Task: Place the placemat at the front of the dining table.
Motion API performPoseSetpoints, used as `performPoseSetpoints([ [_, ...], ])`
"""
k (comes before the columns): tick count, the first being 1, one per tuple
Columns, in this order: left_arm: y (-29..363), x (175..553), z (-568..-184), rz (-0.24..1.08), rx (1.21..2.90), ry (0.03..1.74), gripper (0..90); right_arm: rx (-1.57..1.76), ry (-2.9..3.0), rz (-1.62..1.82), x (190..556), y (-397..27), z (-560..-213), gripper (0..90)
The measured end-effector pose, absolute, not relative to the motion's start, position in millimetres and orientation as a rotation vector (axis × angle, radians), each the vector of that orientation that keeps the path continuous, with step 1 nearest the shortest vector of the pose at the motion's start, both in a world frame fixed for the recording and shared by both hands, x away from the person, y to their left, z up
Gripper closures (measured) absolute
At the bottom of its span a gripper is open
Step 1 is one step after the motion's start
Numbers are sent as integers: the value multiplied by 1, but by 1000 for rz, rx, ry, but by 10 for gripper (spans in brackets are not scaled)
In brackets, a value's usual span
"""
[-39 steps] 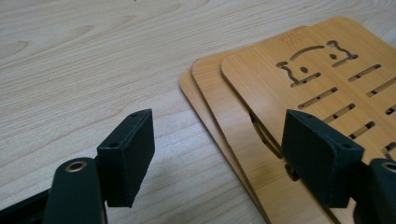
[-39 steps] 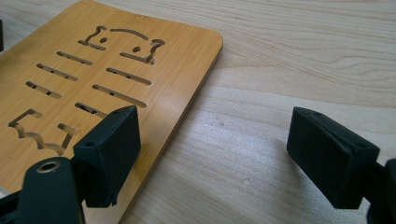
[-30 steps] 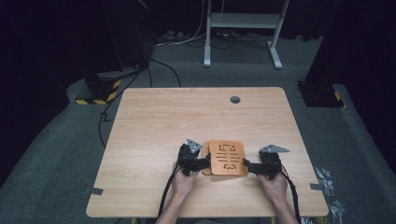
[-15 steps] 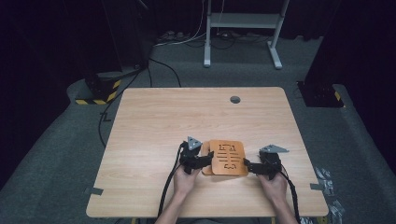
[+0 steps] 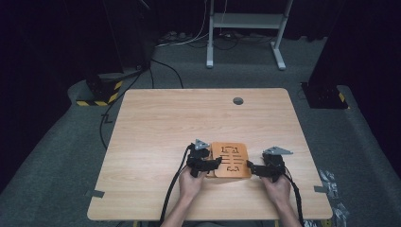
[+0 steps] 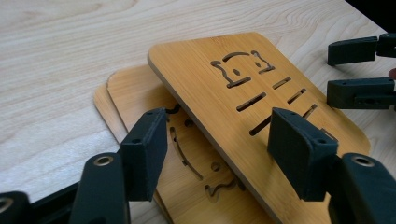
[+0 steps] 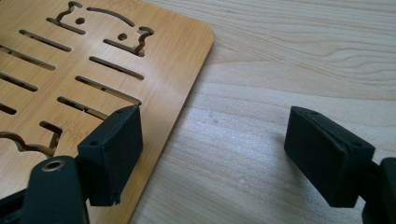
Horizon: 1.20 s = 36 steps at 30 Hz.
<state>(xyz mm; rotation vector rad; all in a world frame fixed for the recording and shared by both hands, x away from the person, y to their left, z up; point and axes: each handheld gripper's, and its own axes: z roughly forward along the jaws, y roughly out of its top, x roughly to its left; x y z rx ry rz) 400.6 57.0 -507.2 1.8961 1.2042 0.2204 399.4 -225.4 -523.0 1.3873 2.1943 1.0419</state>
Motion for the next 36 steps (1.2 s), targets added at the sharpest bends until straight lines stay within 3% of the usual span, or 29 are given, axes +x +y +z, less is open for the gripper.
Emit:
performPoseSetpoints([
  [9,49,402,-509,213,1911,1212,340,1376,2204,1038,399,-226,-523,194],
  [10,46,401,-509,225,1923,1220,372,1371,2204,1043,400,-227,-523,195],
  [18,44,405,-505,185,1946,1212,386,1372,2202,1041,400,-227,-523,206],
  [26,34,403,-502,203,2007,1183,279,1375,2199,1032,399,-226,-523,214],
  [36,28,402,-496,232,2029,1209,275,1375,2198,1031,399,-226,-523,214],
])
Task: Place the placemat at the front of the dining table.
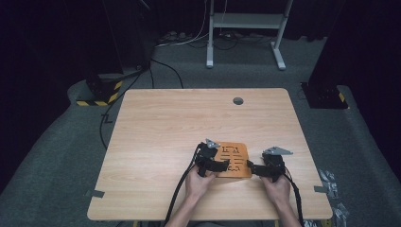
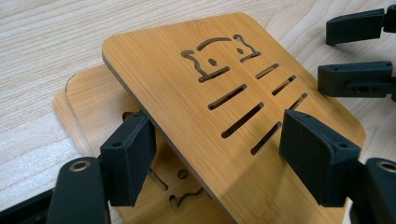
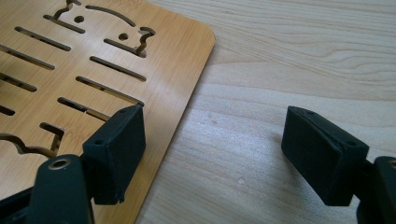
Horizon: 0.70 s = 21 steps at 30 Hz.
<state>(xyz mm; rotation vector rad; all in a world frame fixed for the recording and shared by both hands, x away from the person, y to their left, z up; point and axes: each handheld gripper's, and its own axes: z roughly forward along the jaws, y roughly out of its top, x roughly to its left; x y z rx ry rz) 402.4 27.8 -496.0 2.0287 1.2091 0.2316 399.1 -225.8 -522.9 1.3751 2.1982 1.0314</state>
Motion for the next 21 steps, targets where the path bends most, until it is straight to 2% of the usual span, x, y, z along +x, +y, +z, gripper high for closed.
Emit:
performPoseSetpoints([
  [3,28,402,-492,233,2023,1216,291,1375,2197,1032,399,-226,-523,215],
  [6,27,397,-480,244,1997,1189,356,1389,2189,1044,399,-227,-523,216],
  [11,23,397,-473,259,2003,1181,365,1382,2190,1048,399,-229,-523,220],
  [14,23,397,-470,265,1992,1191,406,1396,2177,1057,399,-228,-523,225],
  [17,23,399,-468,193,1984,1175,454,1398,2175,1057,399,-228,-523,231],
  [21,19,399,-468,179,1978,1163,494,1391,2180,1035,399,-227,-523,251],
])
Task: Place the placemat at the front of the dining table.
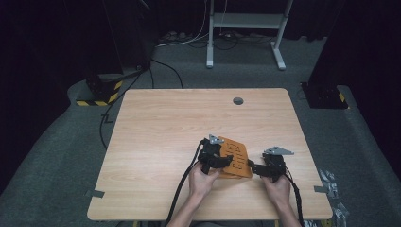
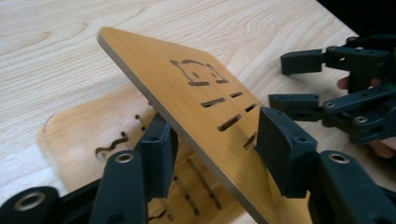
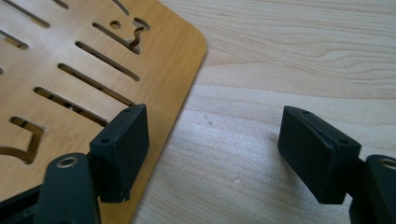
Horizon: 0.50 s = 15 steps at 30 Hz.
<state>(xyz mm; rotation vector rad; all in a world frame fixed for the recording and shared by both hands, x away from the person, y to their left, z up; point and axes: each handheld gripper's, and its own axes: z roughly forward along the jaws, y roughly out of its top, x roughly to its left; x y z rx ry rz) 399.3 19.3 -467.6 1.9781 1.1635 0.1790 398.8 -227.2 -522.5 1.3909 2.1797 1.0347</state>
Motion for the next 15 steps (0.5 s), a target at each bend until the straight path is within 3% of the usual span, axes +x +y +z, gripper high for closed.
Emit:
performPoseSetpoints([
  [5,14,402,-468,144,1977,1152,533,1327,2194,960,397,-221,-523,276],
  [15,7,403,-460,146,1971,1133,514,1318,2191,918,396,-218,-523,297],
])
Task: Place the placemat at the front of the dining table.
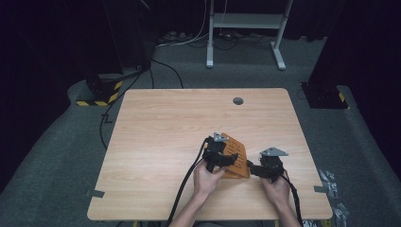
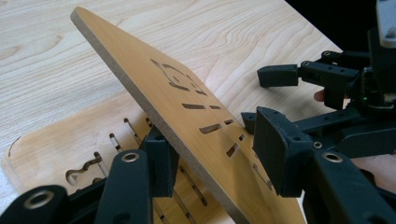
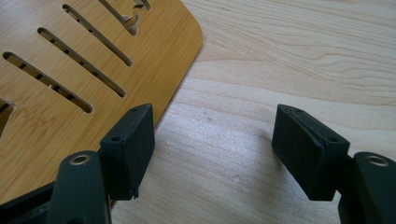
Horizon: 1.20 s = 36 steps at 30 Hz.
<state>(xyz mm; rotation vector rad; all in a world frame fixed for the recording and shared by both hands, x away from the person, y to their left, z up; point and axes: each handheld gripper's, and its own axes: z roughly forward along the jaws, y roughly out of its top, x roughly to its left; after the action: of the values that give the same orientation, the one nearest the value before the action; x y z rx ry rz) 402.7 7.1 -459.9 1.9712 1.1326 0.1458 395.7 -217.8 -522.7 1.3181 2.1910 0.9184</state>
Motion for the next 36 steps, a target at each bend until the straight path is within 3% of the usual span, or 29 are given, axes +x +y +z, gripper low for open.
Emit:
performPoseSetpoints([
  [8,6,401,-459,147,1974,1137,557,1314,2190,918,396,-218,-523,299],
  [9,5,400,-459,152,1976,1124,614,1319,2190,918,396,-218,-523,297],
  [36,3,392,-445,70,1902,1102,699,1294,2180,900,394,-216,-523,289],
])
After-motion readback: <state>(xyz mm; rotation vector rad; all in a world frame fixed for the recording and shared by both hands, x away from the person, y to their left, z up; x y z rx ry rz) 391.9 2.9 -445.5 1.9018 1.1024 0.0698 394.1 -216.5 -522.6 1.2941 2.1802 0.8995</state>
